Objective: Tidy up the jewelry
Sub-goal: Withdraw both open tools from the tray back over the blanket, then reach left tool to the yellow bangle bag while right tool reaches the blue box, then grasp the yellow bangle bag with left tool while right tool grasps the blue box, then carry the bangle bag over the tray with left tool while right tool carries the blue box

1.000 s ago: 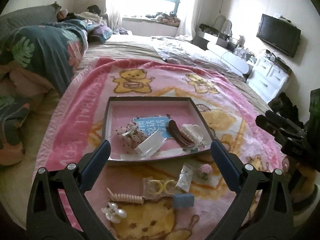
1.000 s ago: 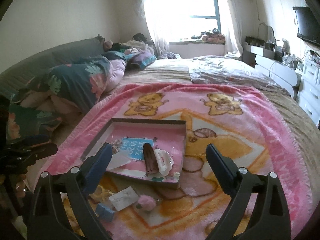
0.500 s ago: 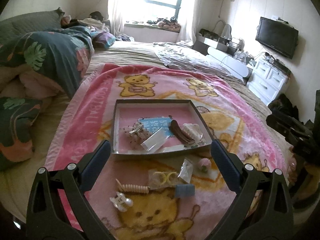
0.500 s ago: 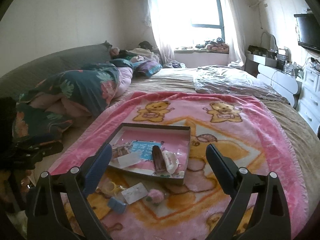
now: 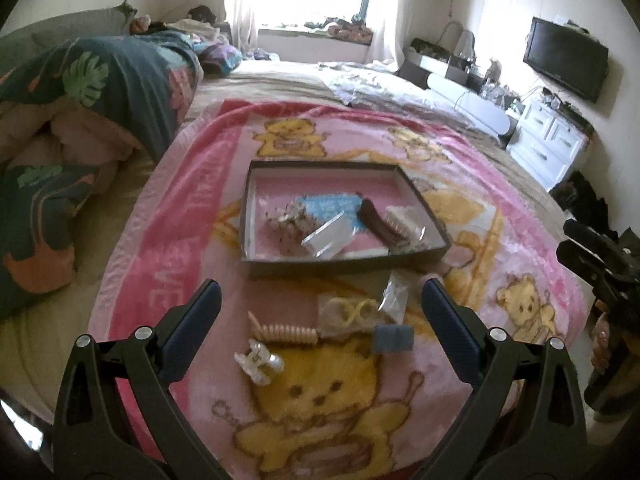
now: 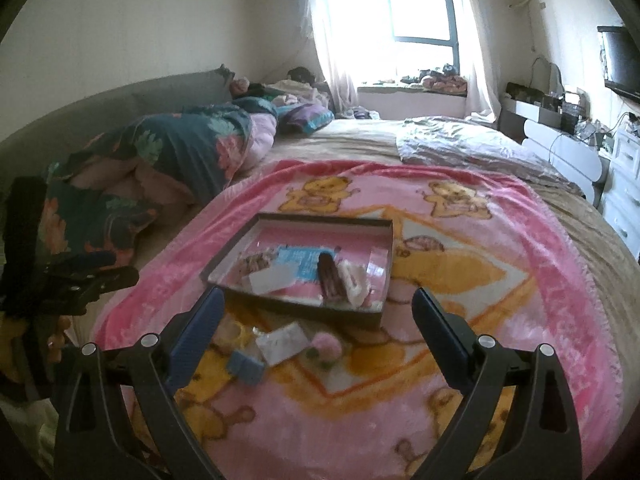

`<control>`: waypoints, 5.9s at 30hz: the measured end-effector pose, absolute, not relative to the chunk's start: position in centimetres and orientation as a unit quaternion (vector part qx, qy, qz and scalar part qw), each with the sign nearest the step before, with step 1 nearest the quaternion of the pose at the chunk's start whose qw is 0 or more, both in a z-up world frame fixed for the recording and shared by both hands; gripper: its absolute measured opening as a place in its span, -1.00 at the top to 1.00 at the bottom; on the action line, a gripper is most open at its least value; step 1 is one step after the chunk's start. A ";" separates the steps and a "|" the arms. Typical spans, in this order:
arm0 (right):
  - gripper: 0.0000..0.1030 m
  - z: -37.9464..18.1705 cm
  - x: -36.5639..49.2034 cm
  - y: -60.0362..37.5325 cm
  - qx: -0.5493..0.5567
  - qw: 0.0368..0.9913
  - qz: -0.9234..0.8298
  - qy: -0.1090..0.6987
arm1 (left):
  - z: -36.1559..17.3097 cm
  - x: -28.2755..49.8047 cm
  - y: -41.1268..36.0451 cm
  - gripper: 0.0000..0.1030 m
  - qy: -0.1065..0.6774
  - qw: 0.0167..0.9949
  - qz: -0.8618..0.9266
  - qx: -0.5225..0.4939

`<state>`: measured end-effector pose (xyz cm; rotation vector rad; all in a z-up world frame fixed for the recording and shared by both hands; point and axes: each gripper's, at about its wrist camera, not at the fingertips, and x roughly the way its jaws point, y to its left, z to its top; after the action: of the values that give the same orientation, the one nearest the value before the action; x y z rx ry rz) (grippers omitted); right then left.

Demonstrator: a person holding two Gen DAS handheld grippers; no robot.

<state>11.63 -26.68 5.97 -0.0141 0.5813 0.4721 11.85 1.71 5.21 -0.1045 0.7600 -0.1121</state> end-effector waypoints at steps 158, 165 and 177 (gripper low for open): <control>0.02 2.8 23.9 -20.3 -0.006 0.921 0.217 0.324 | 1.7 28.2 3.6 -0.50 0.424 0.901 -0.089 -0.014; 0.01 0.5 25.7 -20.2 -0.015 0.915 0.209 0.346 | 0.3 31.0 1.6 -0.50 0.437 0.894 -0.096 -0.001; 0.01 -3.2 27.2 -19.1 -0.025 0.900 0.213 0.379 | -2.9 35.2 -0.8 -0.51 0.471 0.876 -0.106 0.003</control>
<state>27.21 -19.13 -3.17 -0.0521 0.7846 0.4415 35.23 -0.76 -2.92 0.0072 0.9827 -0.2213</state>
